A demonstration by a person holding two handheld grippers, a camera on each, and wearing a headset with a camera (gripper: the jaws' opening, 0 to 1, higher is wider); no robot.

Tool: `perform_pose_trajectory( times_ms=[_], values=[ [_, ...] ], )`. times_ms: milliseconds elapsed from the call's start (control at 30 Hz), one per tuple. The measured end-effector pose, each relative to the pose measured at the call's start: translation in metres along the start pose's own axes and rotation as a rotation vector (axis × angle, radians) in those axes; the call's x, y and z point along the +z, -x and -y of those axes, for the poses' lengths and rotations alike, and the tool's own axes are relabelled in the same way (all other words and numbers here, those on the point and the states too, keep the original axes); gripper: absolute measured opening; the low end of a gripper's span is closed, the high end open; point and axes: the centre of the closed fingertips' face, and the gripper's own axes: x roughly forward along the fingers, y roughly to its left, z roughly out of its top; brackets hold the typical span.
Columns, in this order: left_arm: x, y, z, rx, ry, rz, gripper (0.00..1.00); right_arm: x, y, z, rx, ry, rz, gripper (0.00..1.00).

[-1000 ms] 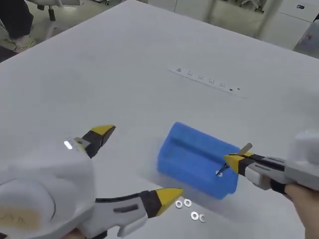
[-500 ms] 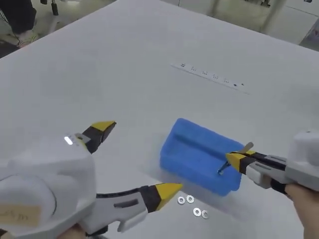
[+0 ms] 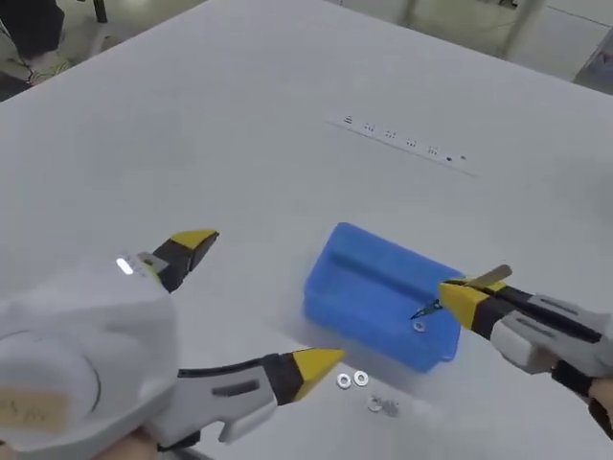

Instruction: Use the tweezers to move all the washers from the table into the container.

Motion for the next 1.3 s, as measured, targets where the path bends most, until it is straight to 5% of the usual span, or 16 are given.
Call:
perform_pose_trajectory(
  times_ms=[233, 400, 1067, 1300],
  values=[
    [-0.001, 0.000, 0.002, -0.008, -0.009, -0.008, 0.90, -0.037, 0.005, -0.025, 0.048, -0.052, -0.057, 0.02],
    [-0.002, -0.001, 0.001, -0.009, -0.009, -0.012, 0.90, -0.062, 0.002, -0.021, 0.041, -0.063, -0.112, 0.02],
    [-0.005, -0.001, 0.000, -0.006, -0.013, -0.025, 0.89, -0.080, -0.007, -0.024, 0.060, 0.029, -0.204, 0.03],
    [-0.005, -0.001, 0.001, -0.008, -0.015, -0.024, 0.89, -0.082, -0.007, -0.032, 0.075, 0.141, -0.225, 0.02]
  ],
)
